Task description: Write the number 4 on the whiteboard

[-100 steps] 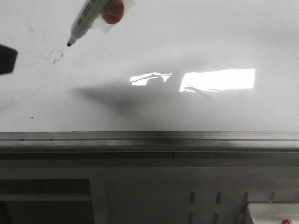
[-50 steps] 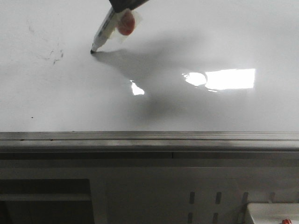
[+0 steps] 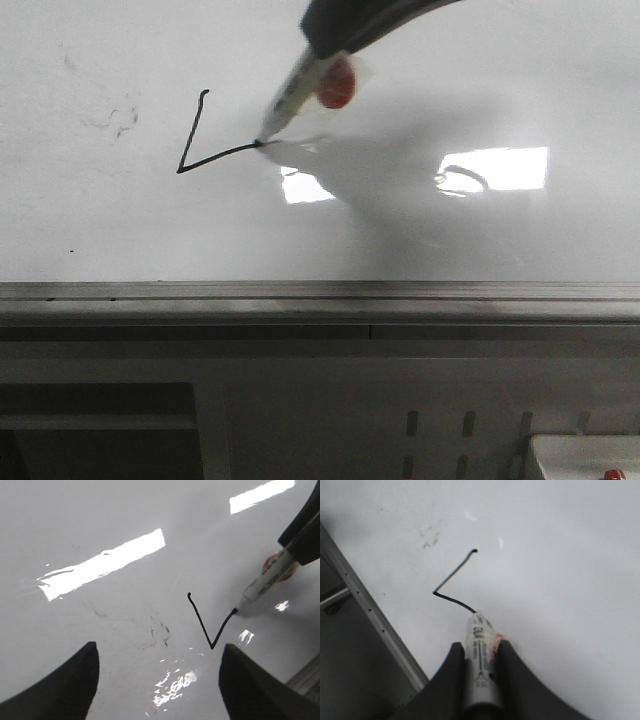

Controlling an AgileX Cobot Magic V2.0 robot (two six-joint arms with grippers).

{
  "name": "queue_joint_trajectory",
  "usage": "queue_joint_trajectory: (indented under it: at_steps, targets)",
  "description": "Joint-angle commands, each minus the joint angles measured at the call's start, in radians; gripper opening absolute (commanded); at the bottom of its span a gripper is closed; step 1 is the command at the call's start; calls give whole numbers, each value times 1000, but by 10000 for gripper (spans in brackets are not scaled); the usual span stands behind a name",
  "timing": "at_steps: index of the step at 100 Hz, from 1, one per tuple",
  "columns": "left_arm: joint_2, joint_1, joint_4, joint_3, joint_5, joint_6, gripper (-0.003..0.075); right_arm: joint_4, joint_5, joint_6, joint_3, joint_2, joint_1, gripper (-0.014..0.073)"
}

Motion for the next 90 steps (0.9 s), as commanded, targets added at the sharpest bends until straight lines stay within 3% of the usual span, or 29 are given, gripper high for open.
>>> queue_joint_trajectory:
  at_steps: [1,15,31,64,90]
  targets:
    - [-1,2,-13,-29,-76,-11,459,-41,-34,-3,12,-49,-36,-64]
    - [-1,2,-11,-29,-76,-11,459,1,-33,-3,-37,-66,5,-64]
    - [-1,2,-11,-29,-76,-11,459,-38,-25,-3,-153,-59,95,-64]
    - [-1,2,-11,-29,-76,-11,459,-63,-64,-3,-196,35,32,-64]
    - [-1,2,-9,-29,-76,-11,459,20,40,-3,-86,48,41,-64]
